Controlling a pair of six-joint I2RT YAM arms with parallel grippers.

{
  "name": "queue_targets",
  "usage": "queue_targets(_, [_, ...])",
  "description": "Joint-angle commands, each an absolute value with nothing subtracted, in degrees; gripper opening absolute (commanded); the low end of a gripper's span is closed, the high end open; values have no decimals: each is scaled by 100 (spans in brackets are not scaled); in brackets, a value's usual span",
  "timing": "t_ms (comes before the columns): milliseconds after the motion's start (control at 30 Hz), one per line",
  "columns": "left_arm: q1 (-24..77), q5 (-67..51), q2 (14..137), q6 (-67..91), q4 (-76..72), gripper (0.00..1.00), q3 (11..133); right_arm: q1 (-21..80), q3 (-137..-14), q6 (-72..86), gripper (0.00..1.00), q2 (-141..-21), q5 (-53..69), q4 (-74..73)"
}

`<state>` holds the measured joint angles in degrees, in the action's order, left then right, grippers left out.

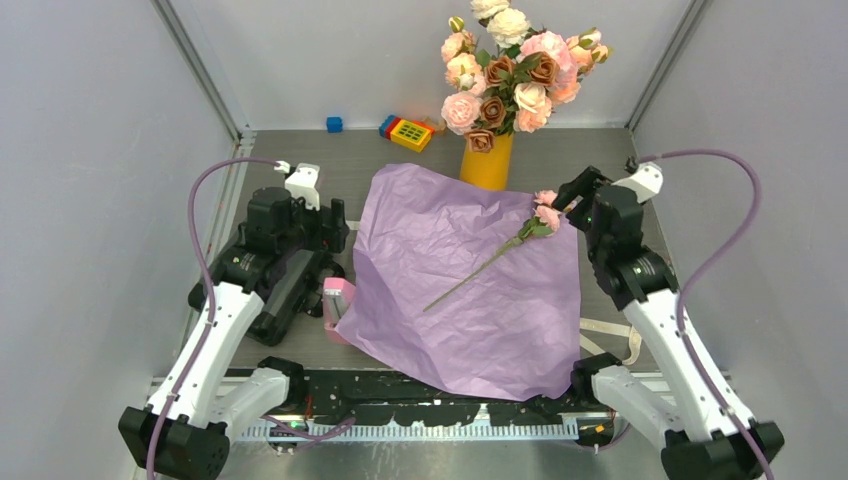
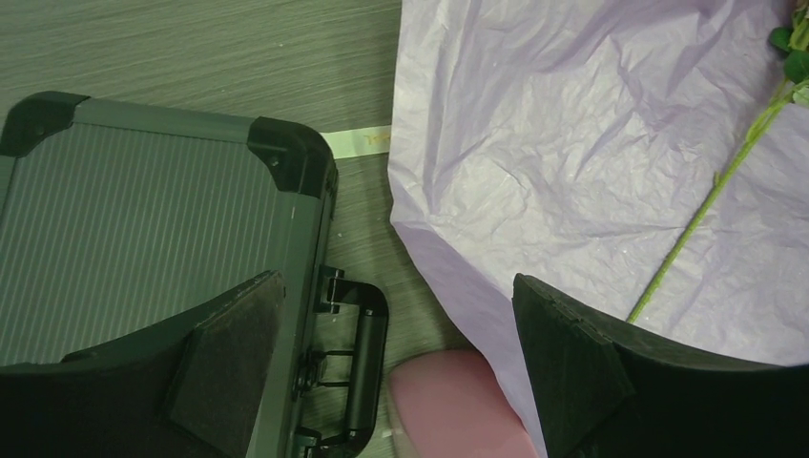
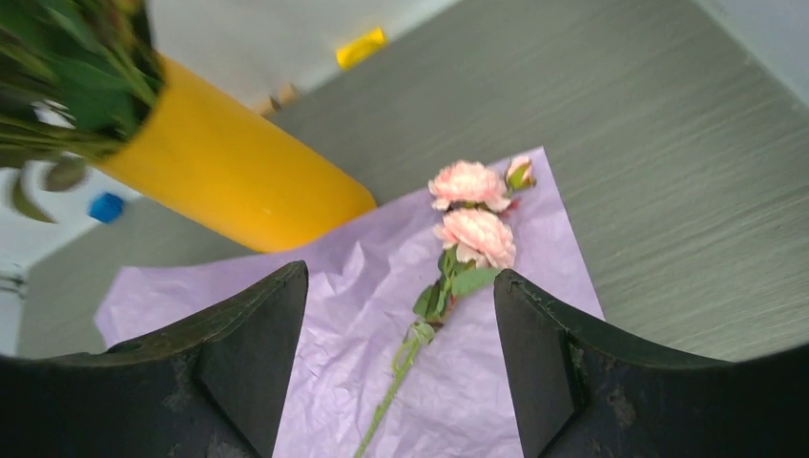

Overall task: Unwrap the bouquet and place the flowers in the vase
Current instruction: Pick up the fake flower from the wrapping paper.

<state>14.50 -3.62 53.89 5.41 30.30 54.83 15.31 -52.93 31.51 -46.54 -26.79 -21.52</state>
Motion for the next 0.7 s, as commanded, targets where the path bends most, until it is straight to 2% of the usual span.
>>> queue_targets(0, [1424, -106, 5305, 414, 2870, 92, 5493, 1245, -5268, 3667, 77, -5382, -2177, -1965])
queue_targets(233, [1424, -105, 5360, 387, 2909, 92, 5537, -211, -5062, 4491, 77, -6658, -414, -1271])
queue_targets(433, [1424, -104, 5382, 378, 2917, 92, 5553, -411, -5116, 4600, 76, -7650, 20, -1059])
queue_targets(667, [1424, -175, 5437, 378, 2927, 92, 5572, -354, -4637, 4985, 74, -7876, 255, -598])
